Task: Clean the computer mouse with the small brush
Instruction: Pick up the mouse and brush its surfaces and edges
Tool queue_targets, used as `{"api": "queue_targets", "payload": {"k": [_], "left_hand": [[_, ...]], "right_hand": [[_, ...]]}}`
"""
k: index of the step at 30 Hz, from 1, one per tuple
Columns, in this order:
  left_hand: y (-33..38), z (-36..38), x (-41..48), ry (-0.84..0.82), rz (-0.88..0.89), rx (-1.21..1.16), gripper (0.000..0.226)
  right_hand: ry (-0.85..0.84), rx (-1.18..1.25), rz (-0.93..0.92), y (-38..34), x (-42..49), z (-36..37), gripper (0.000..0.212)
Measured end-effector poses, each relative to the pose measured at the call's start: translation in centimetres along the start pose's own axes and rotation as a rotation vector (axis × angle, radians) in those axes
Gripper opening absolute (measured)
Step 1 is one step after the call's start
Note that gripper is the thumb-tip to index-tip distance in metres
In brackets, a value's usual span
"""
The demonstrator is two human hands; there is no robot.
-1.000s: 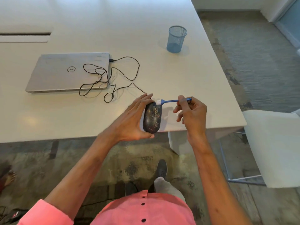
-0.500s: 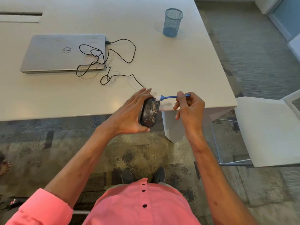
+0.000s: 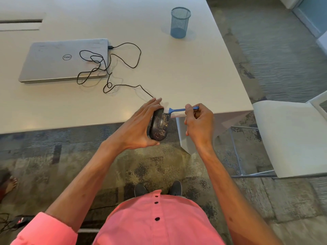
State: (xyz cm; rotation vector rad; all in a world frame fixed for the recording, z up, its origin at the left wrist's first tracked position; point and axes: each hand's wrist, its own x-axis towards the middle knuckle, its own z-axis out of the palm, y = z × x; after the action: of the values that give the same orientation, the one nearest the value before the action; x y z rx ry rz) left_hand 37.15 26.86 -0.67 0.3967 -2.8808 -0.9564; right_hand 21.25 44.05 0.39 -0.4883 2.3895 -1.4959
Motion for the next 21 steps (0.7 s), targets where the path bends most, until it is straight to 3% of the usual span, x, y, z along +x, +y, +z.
{"api": "queue_targets", "payload": {"k": [6, 13, 21], "left_hand": [[0.1, 0.4, -0.4, -0.022, -0.002, 0.000, 0.129], [0.4, 1.0, -0.8, -0.024, 0.001, 0.011, 0.129], [0.9, 1.3, -1.2, -0.013, 0.005, -0.006, 0.130]], "right_hand": [[0.048, -0.095, 0.013, 1.0, -0.5, -1.6, 0.038], [0.032, 0.104, -0.037, 0.3, -1.5, -1.6, 0.040], [-0.020, -0.153, -0.036, 1.1, -2.6, -0.7, 0.032]]}}
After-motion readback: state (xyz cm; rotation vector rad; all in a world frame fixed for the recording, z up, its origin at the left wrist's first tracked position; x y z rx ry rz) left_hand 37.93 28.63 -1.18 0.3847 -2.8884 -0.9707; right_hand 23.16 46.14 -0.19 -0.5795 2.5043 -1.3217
